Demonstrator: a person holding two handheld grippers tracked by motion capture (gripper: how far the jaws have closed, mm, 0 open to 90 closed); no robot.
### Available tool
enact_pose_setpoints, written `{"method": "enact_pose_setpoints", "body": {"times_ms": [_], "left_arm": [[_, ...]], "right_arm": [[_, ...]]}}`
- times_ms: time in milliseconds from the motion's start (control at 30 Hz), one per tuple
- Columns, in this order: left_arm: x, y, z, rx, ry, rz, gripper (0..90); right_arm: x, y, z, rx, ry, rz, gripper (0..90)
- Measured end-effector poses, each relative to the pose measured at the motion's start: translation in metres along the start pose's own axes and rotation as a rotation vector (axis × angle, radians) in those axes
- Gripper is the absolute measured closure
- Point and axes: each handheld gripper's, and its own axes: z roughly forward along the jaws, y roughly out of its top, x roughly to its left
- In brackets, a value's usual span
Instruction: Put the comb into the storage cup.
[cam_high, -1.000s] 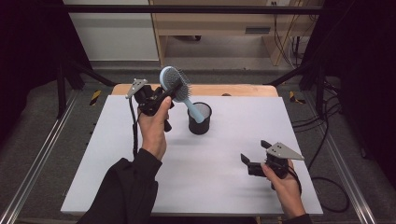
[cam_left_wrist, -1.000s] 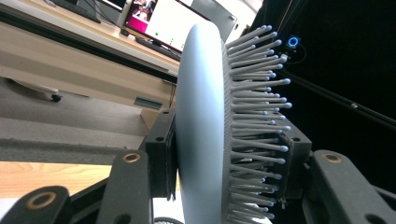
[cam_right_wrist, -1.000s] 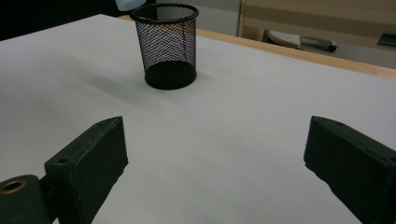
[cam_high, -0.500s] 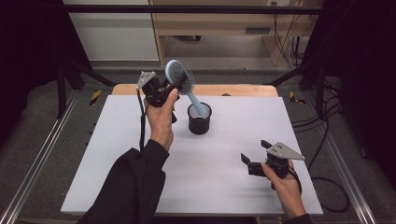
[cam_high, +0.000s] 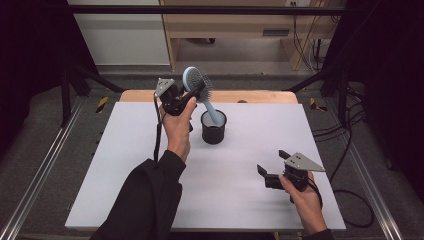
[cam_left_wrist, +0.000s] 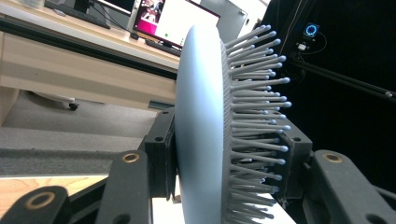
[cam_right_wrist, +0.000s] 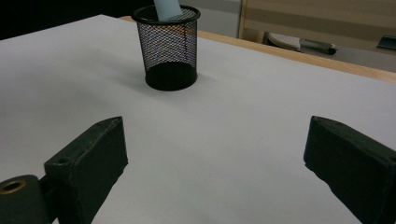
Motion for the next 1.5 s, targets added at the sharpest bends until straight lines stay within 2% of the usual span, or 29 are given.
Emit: {"method": "enact_pose_setpoints", "body": {"times_ms": [333, 600, 1200, 1300, 1500], "left_arm": [[0.002, -0.006, 0.006, 0.023, 0.005, 0.027, 51.1], [0.003, -0.008, 0.006, 0.03, 0.0, 0.028, 51.0], [0.008, -0.016, 0.01, 0.048, 0.0, 0.011, 50.9], [0.01, -0.019, 0.01, 0.047, -0.005, -0.014, 50.9], [0.011, -0.023, 0.011, 0.058, -0.002, -0.008, 50.9]], "right_arm": [[0.001, 0.0, 0.0, 0.002, 0.001, -0.009, 6.0], [0.0, 0.0, 0.0, 0.005, -0.001, -0.006, 6.0], [0.001, 0.0, 0.0, 0.004, 0.0, -0.006, 6.0], [0.001, 0.0, 0.0, 0.006, 0.001, -0.01, 6.0], [0.001, 0.0, -0.001, 0.007, 0.004, -0.011, 6.0]]}}
